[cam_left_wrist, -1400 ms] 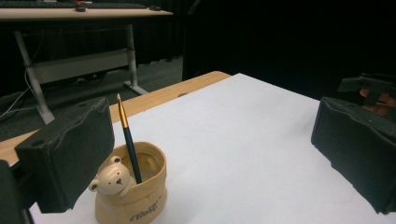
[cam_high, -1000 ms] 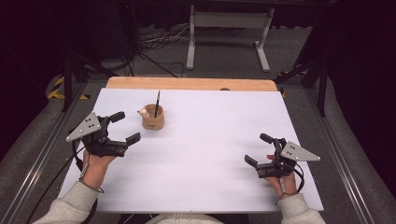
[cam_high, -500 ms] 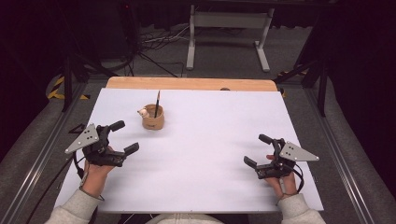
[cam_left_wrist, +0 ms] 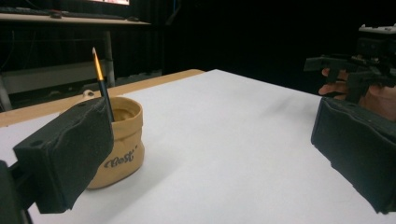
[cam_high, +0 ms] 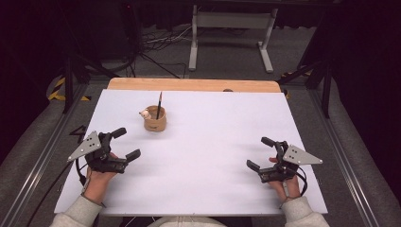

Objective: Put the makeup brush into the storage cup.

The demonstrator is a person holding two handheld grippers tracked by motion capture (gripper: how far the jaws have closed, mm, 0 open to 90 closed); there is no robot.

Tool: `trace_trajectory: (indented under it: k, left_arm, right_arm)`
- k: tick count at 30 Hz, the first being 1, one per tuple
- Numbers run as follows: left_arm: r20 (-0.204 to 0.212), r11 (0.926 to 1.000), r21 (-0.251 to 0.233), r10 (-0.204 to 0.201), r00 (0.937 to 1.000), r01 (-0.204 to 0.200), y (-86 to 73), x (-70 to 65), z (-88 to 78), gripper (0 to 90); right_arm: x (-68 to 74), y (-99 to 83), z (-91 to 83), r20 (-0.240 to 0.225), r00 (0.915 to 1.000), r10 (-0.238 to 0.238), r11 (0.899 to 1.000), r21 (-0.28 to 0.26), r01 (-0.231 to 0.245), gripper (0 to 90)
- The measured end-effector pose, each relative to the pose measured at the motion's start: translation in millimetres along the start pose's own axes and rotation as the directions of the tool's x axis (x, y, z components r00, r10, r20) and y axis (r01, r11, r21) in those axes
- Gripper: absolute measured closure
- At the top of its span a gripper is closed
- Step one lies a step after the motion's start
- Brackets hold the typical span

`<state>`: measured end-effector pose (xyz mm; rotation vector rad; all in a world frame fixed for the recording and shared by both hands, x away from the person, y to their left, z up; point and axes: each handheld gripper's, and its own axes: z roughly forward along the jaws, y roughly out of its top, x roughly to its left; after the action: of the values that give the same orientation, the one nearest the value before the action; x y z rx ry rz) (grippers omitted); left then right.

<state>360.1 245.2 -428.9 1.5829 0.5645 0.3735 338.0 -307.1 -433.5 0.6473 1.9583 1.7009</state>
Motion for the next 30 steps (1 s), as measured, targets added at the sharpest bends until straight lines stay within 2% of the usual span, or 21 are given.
trace_trajectory:
  k: [8,11,13,20,30]
  left_arm:
    - [-0.015,1.0,0.005,0.004,0.9999,-0.004,-11.3,0.7,0.4,0.2]
    - [-0.01,0.9996,-0.003,-0.029,0.9995,0.029,-16.2,1.1,0.8,0.2]
    - [-0.012,0.9993,0.007,-0.037,0.9992,0.037,-18.7,1.3,2.5,0.2]
    - [-0.018,0.9987,0.034,-0.037,0.9992,0.037,-24.8,1.9,7.4,0.2]
    - [-0.022,0.9991,0.035,-0.025,0.9994,0.026,-24.4,1.5,7.5,0.2]
  right_arm:
    - [1.4,-1.8,0.4,-0.001,1.0,-0.008,1.0,0.001,0.008,0.0]
    - [2.0,-2.3,0.9,-0.004,0.9999,-0.015,1.0,0.005,0.015,0.0]
    - [2.4,-2.8,1.2,-0.004,0.9999,-0.013,1.0,0.008,0.013,0.0]
    - [2.5,-4.2,1.7,-0.005,0.9999,-0.009,1.0,0.013,0.009,0.0]
    - [2.7,-4.2,1.6,-0.006,0.9999,-0.009,1.0,0.012,0.01,0.0]
